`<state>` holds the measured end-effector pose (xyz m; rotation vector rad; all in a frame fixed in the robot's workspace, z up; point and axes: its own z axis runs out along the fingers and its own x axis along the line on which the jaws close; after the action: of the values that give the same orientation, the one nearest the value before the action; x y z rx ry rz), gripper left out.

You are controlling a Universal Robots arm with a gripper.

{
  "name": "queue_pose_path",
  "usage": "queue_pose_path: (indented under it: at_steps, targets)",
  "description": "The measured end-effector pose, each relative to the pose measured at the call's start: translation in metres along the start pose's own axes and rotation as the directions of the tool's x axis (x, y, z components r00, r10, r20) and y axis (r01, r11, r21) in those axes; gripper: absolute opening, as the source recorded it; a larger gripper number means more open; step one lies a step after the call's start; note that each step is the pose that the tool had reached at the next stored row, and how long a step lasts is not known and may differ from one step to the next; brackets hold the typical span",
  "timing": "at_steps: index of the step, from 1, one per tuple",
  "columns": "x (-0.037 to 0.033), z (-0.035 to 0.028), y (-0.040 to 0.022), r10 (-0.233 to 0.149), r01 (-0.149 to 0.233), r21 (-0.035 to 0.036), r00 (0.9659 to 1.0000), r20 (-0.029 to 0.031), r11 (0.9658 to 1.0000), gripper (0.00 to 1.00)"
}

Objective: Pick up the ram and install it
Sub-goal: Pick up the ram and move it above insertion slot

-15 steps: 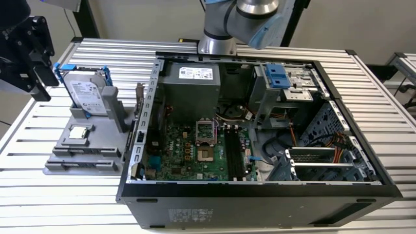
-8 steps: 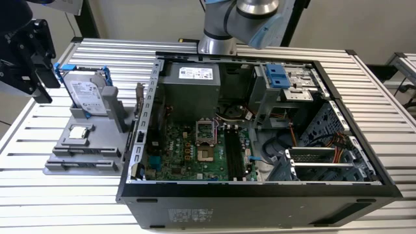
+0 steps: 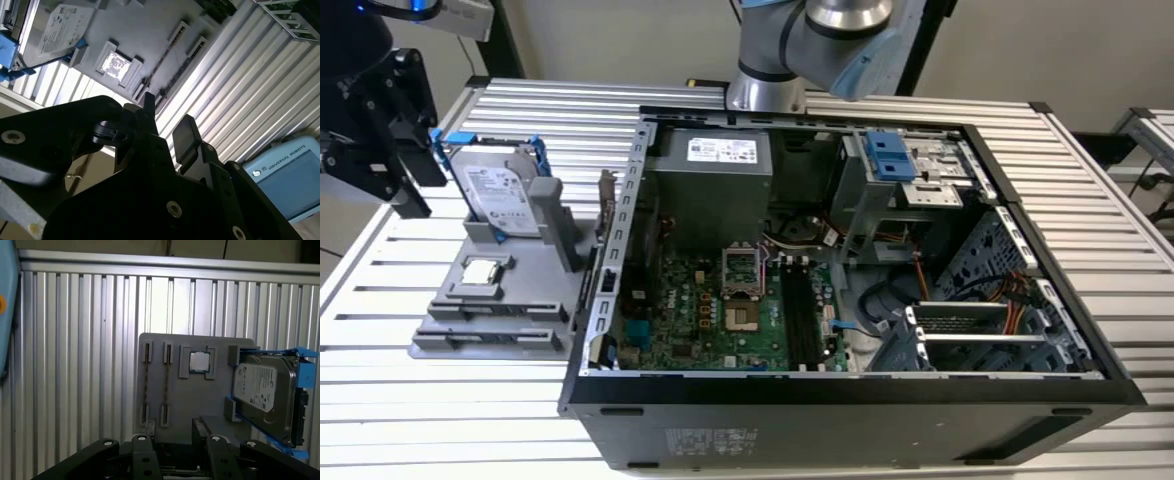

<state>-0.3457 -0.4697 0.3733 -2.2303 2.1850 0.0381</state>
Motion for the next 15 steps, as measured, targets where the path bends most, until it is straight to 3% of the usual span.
queue_pose_path:
  at_steps: [15]
  targets:
    - [0.0004, 0.0132, 0.0000, 0.000, 0.000, 0.0000, 1.0000, -0.0044, 1.0000, 1.00]
